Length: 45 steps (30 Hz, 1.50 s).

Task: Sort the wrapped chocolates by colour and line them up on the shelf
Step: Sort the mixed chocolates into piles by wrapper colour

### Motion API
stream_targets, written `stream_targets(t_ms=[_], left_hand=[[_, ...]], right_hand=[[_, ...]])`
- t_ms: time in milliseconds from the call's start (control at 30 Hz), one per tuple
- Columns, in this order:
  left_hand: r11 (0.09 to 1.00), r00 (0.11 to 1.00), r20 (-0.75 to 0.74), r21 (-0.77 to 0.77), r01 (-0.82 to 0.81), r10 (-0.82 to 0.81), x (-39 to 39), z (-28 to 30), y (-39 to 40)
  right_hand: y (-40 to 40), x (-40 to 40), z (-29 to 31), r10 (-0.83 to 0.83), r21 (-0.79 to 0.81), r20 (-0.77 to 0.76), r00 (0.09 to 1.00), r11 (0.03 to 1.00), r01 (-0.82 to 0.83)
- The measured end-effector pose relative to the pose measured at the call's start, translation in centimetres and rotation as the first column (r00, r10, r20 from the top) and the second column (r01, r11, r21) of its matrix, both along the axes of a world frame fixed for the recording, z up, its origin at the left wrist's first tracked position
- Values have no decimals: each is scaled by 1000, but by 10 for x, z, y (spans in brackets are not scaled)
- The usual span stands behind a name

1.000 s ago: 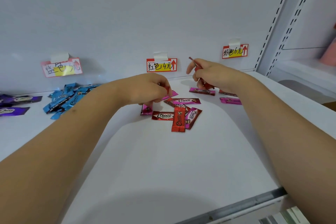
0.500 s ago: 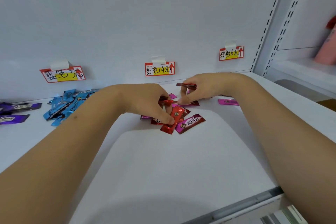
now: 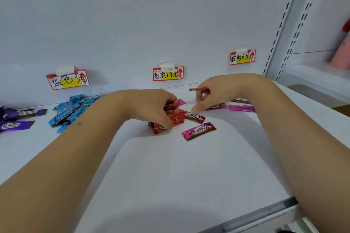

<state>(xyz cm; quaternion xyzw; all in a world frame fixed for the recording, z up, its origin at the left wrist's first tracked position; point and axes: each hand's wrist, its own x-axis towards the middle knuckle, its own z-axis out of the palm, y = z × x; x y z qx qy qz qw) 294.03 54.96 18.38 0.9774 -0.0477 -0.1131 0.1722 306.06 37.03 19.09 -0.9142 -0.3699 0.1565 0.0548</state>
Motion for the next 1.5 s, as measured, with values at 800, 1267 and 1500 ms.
stream_targets(t_ms=[800, 1267, 1500], left_hand=[[944, 925, 203, 3, -329, 322, 10, -11, 30], [966, 909, 329, -131, -223, 255, 17, -15, 23], [979, 946, 254, -54, -195, 203, 19, -31, 30]], right_hand=[[36, -4, -32, 72, 461, 0, 997, 885, -64], [29, -11, -17, 19, 463, -37, 999, 886, 0], [33, -5, -20, -9, 601, -296, 955, 775, 194]])
